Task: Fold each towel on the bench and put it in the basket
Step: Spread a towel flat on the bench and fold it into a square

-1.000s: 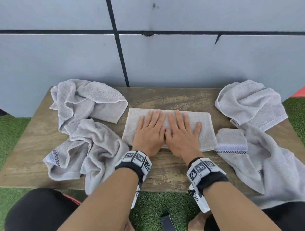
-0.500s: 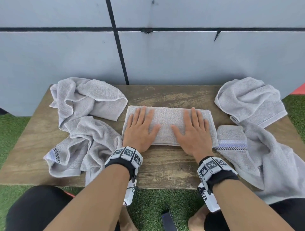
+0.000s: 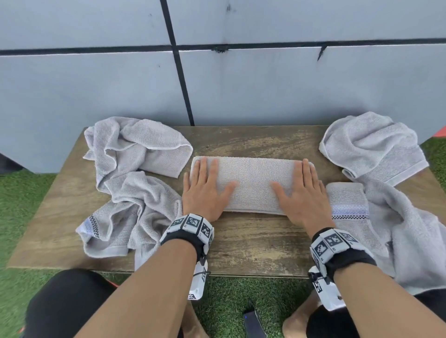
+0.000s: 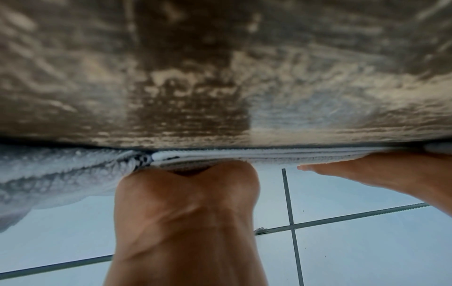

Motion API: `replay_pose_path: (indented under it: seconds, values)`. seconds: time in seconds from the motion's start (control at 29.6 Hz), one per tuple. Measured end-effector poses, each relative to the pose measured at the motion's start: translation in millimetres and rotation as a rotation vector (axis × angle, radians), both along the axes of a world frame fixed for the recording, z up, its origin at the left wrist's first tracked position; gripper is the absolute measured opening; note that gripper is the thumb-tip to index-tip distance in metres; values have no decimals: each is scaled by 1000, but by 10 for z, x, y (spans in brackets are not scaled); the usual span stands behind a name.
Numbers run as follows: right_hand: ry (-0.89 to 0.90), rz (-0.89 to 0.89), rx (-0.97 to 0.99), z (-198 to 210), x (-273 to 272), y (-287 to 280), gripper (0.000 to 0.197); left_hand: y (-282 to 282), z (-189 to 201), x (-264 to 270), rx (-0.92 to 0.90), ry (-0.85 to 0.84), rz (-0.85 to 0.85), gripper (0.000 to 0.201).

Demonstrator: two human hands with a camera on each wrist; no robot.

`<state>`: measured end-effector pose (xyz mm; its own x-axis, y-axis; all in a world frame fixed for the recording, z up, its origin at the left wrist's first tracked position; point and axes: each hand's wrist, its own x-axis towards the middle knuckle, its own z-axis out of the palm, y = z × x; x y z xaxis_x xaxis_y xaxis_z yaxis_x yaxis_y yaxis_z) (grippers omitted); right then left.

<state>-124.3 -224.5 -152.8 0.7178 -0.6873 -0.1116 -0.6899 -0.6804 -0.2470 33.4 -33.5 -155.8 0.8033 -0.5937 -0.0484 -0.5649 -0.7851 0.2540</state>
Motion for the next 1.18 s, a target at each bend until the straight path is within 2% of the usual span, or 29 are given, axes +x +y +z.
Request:
replay_pose_path:
  seconds: [0.2,0.3,0.37,0.44,0.47,0.57,0.64,0.67,0.78,0.84,0.91,0.98,1.11,1.18]
  values:
    - [58,37,88,62,23,-53,96,97,145,12,141,132,96,93]
    - [47,80,158,165,4,-98,91,66,231,-29,142,112,87,92]
    - [-56,127,18,283,-73,-23,68,53,266,-55,107,51,-32,85]
    - [-174,212,-177,412,-196,159,33,75,278,-86,110,60,-143,77]
    - [-207,264,-201,450,-258,249,24,90,270,-101,120,87,-157,75]
    - [-95,344,-41,476,-403,442,28,119,265,-166,150,162,-127,75]
    - [-49,303,27,477,-416,455,21,127,300,-207,165,196,-119,76]
    - [-23,273,37,491,-400,448,22,132,335,-229,173,212,-114,77]
    - [117,246,67,548,-342,384,51,149,456,-328,203,203,-92,77]
    - [183,230,118,591,-332,364,60,141,558,-425,244,142,-92,74]
    - [184,220,159,621,-348,383,63,116,661,-525,231,127,-134,57]
    - [169,221,200,661,-384,447,73,139,700,-625,116,178,-147,45]
    - [129,257,205,700,-503,531,95,319,575,-686,30,27,-69,18]
    - [157,275,206,729,-574,543,95,430,514,-709,59,60,-70,21]
